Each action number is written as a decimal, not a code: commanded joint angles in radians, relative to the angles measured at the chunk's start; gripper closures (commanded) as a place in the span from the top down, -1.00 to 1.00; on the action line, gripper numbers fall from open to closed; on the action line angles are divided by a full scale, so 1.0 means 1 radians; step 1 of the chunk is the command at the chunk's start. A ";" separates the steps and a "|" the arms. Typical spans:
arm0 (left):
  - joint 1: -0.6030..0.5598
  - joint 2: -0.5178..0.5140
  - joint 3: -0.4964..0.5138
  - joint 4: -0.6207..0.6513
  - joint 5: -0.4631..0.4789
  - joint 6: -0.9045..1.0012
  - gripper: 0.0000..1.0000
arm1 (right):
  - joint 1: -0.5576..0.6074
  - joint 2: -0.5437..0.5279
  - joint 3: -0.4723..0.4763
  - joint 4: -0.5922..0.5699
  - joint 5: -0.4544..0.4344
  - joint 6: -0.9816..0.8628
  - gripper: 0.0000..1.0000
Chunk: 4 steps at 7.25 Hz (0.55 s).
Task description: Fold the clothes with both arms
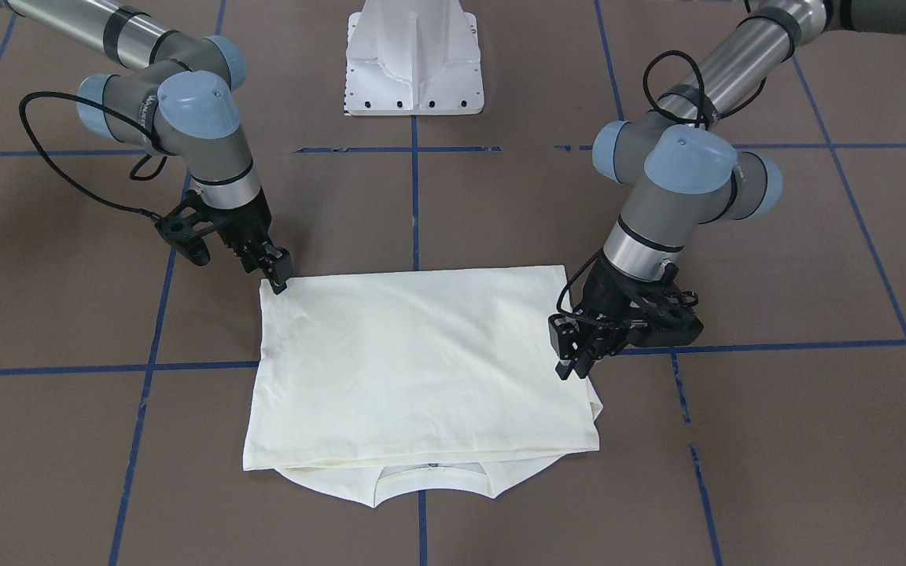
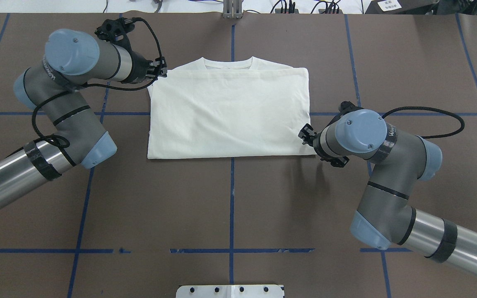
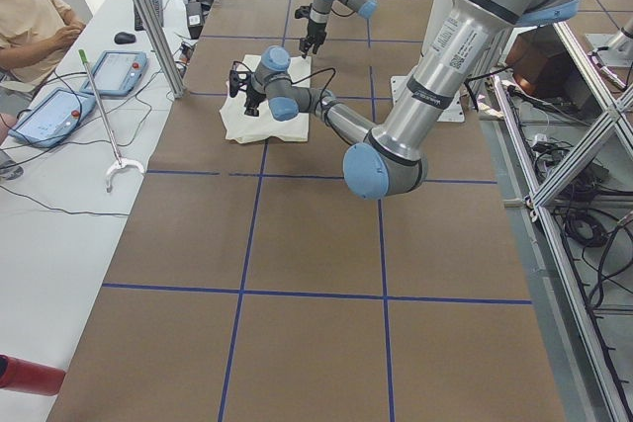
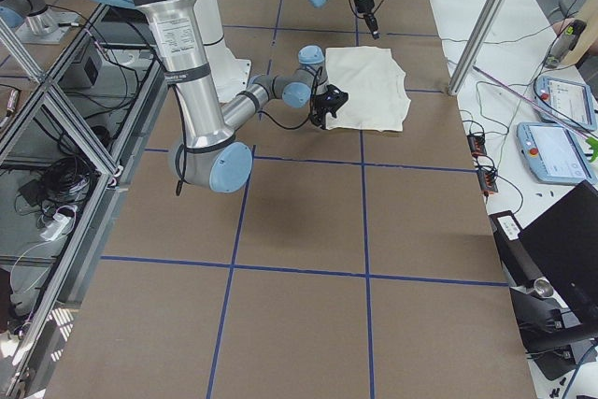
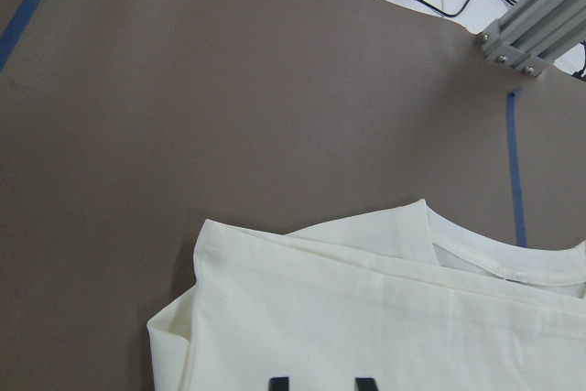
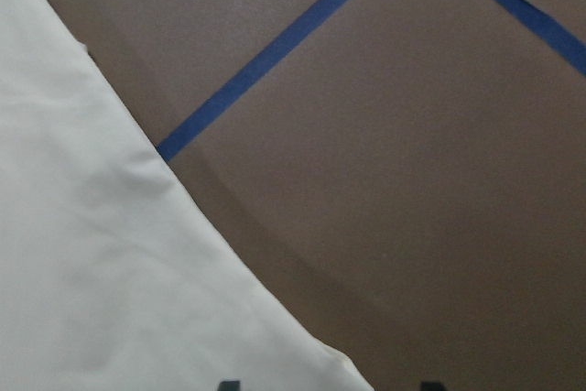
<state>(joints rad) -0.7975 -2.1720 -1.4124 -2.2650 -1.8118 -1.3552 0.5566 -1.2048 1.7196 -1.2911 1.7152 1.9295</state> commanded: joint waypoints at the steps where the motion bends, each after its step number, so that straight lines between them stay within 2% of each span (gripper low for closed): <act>1: -0.006 0.000 -0.005 0.002 -0.007 -0.001 -0.29 | -0.001 0.002 -0.011 0.000 -0.002 0.017 0.42; 2: -0.006 0.000 -0.007 0.002 -0.007 -0.001 -0.29 | -0.001 0.001 -0.012 0.000 0.000 0.017 0.30; 3: -0.006 0.000 -0.007 0.004 -0.007 -0.001 -0.29 | -0.004 0.005 -0.012 0.000 0.000 0.046 -0.18; 4: -0.008 0.001 -0.008 0.004 -0.007 -0.001 -0.29 | -0.006 0.008 -0.014 0.000 0.000 0.074 -0.99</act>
<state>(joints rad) -0.8042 -2.1719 -1.4191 -2.2616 -1.8192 -1.3560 0.5528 -1.2001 1.7072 -1.2916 1.7148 1.9742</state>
